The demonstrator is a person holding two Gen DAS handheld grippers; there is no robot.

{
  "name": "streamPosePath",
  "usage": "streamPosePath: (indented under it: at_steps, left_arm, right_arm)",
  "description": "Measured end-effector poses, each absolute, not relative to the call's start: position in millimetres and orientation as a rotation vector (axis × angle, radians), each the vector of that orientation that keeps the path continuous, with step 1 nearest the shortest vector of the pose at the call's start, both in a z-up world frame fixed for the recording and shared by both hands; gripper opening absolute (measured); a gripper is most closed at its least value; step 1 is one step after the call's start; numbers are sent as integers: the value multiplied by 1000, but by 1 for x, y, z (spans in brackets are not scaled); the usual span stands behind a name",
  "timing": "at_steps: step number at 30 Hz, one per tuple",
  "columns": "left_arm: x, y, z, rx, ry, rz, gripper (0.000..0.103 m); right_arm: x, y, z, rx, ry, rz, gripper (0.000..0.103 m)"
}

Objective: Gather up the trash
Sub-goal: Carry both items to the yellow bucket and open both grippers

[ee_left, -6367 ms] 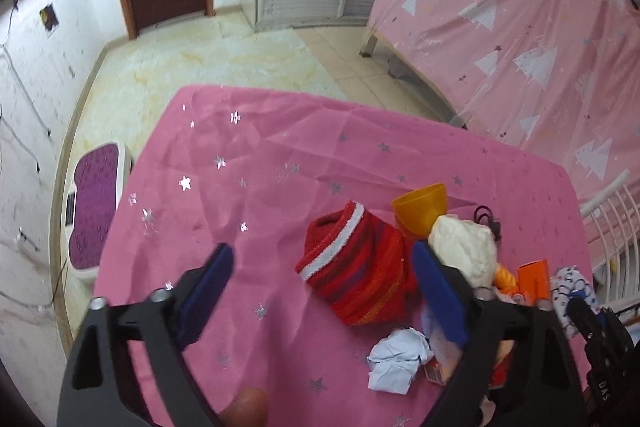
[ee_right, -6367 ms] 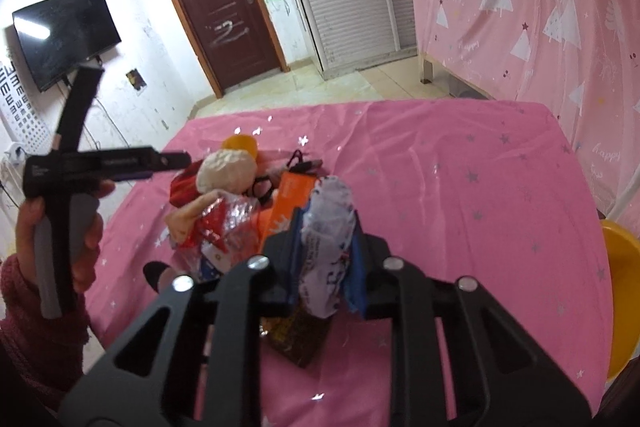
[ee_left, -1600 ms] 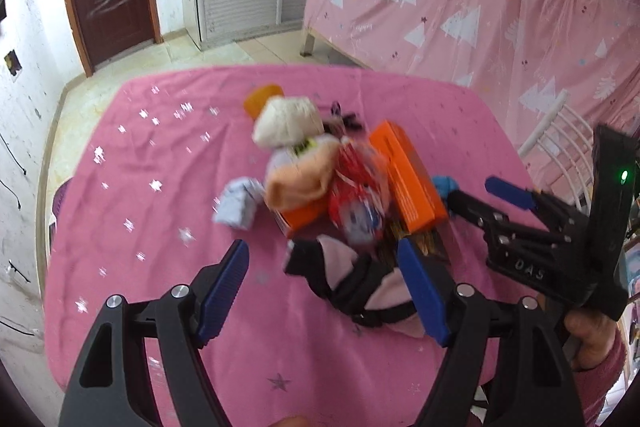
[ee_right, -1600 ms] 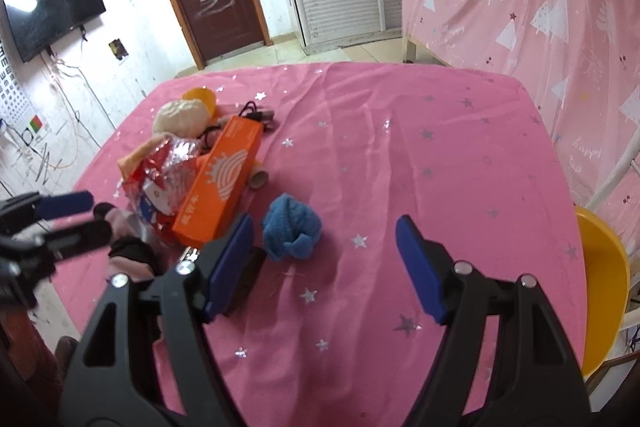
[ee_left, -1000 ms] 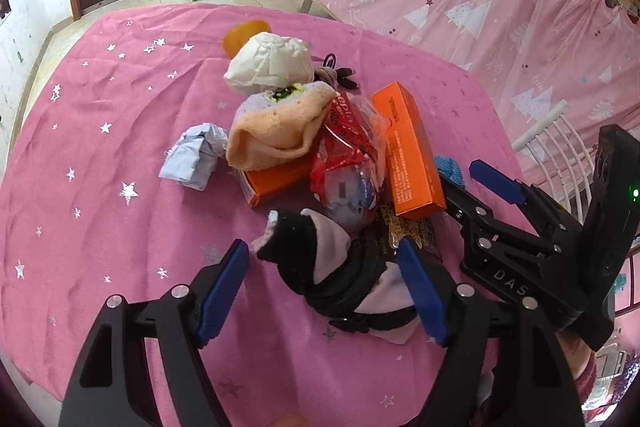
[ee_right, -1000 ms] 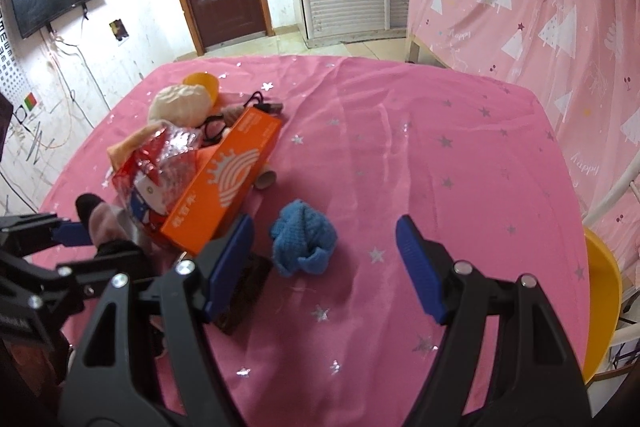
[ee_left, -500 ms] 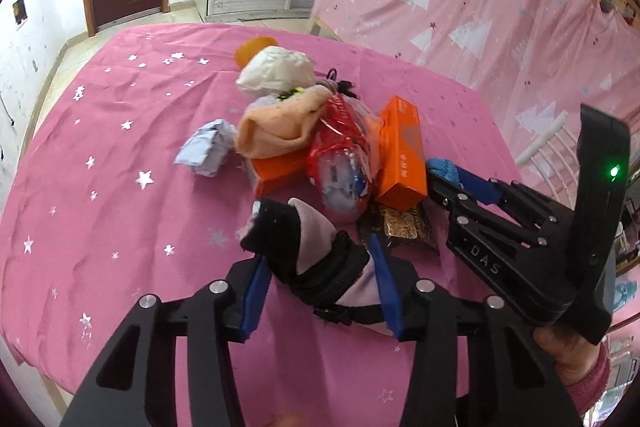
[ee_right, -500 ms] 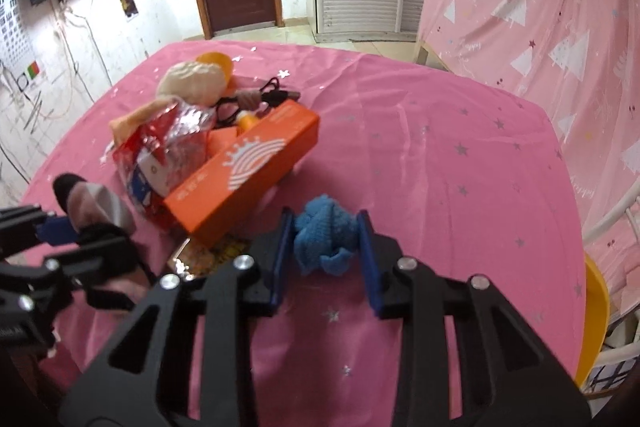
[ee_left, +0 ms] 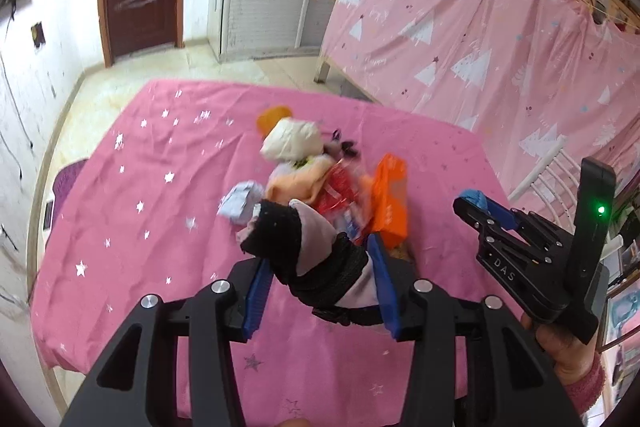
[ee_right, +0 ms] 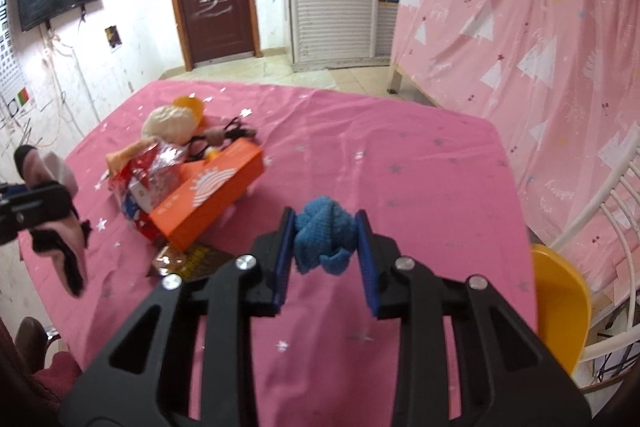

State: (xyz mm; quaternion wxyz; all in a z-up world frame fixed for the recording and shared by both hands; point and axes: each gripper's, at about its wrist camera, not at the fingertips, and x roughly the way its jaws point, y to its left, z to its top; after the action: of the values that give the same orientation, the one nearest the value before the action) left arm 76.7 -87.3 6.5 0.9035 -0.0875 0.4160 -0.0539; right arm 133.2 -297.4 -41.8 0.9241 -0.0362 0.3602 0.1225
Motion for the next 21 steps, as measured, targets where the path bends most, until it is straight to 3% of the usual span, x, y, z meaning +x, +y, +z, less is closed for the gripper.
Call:
streamPosePath:
  at_steps: [21]
  left_arm:
    - [106,-186,43,-52,813,-221,40]
  right_arm:
    - [125,-394,-32,35,676,83,29]
